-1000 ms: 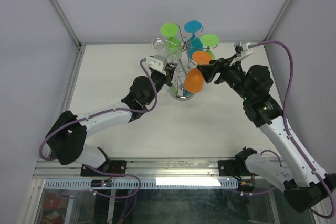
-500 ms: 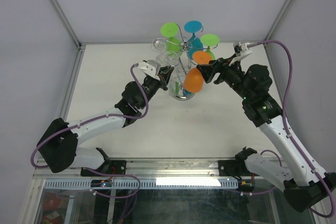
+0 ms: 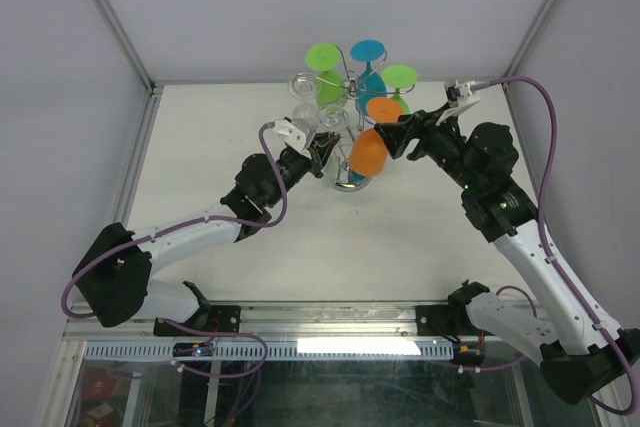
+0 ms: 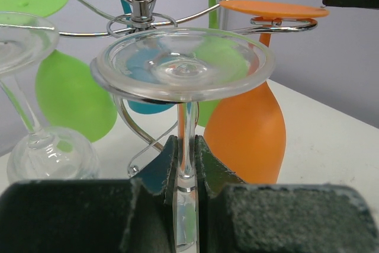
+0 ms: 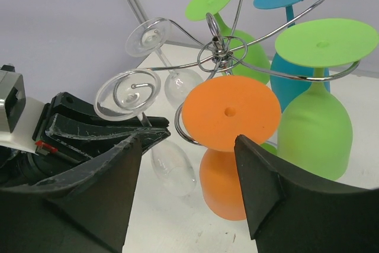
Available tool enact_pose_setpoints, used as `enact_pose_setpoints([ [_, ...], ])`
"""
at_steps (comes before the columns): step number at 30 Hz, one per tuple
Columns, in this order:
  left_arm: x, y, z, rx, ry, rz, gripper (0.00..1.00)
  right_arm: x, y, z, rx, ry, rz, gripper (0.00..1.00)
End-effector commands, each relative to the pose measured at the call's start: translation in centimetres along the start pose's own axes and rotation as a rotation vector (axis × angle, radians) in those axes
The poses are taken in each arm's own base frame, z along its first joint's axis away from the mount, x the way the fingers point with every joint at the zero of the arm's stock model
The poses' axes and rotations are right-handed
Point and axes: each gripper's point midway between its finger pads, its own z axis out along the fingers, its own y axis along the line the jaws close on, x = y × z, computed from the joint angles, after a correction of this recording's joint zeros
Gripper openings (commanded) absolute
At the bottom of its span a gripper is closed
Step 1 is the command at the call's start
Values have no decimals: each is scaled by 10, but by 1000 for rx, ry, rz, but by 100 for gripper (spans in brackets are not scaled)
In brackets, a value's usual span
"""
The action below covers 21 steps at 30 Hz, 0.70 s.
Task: Place the wine glass upside down on the wine glass rack
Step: Turn the wine glass upside down at the wine rack.
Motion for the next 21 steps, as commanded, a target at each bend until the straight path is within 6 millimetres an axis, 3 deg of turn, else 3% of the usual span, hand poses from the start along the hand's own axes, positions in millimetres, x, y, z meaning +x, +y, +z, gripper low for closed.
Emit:
enact_pose_setpoints([
  [1, -15, -3, 14, 34, -17, 32, 0, -15, 6, -2, -23, -42, -17, 67],
  [6, -8, 0, 13, 17, 5, 32, 27, -17, 4, -4, -10, -50, -24, 70],
  [12, -13, 3, 6, -4, 3, 29, 48, -20, 2, -8, 7, -66, -28, 73],
  [14, -15, 4, 2, -6, 6, 28, 62, -22, 1, -10, 17, -74, -30, 75],
  [21, -29, 12, -24, -52, 31, 18, 80, -36, -4, -25, 56, -137, -65, 79],
])
